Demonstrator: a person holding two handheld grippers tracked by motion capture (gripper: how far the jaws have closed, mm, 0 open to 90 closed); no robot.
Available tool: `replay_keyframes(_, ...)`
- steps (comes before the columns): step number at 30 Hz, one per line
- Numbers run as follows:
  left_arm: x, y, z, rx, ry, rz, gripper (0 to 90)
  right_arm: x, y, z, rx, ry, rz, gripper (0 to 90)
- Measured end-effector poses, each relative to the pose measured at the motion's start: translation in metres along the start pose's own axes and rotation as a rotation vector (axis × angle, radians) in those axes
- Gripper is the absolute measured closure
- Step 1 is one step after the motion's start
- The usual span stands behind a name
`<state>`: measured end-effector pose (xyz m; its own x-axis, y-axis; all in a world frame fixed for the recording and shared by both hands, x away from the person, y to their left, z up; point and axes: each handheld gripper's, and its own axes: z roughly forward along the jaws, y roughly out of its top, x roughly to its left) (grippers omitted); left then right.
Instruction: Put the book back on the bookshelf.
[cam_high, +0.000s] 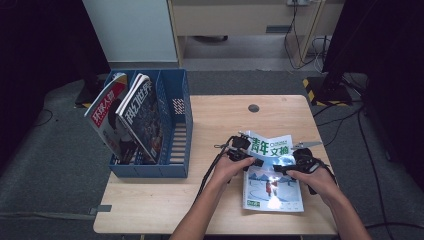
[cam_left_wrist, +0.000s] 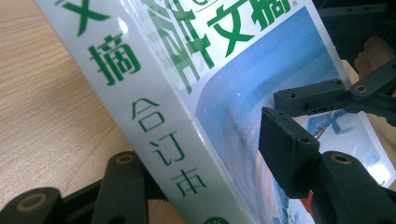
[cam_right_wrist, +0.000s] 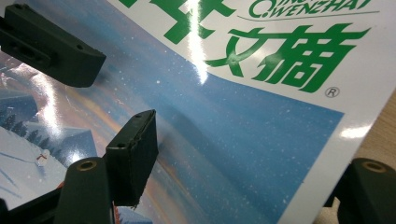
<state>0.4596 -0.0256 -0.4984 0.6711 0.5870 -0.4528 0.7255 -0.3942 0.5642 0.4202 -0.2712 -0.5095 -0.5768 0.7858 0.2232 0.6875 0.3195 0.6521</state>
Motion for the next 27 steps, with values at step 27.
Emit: replay_keyframes(27, -0.001, 0.002, 0.009, -0.033, 0.019, -0.048, 54.7, 0.000, -0.003, -0.002, -0.007, -0.001, -0.001, 29.2)
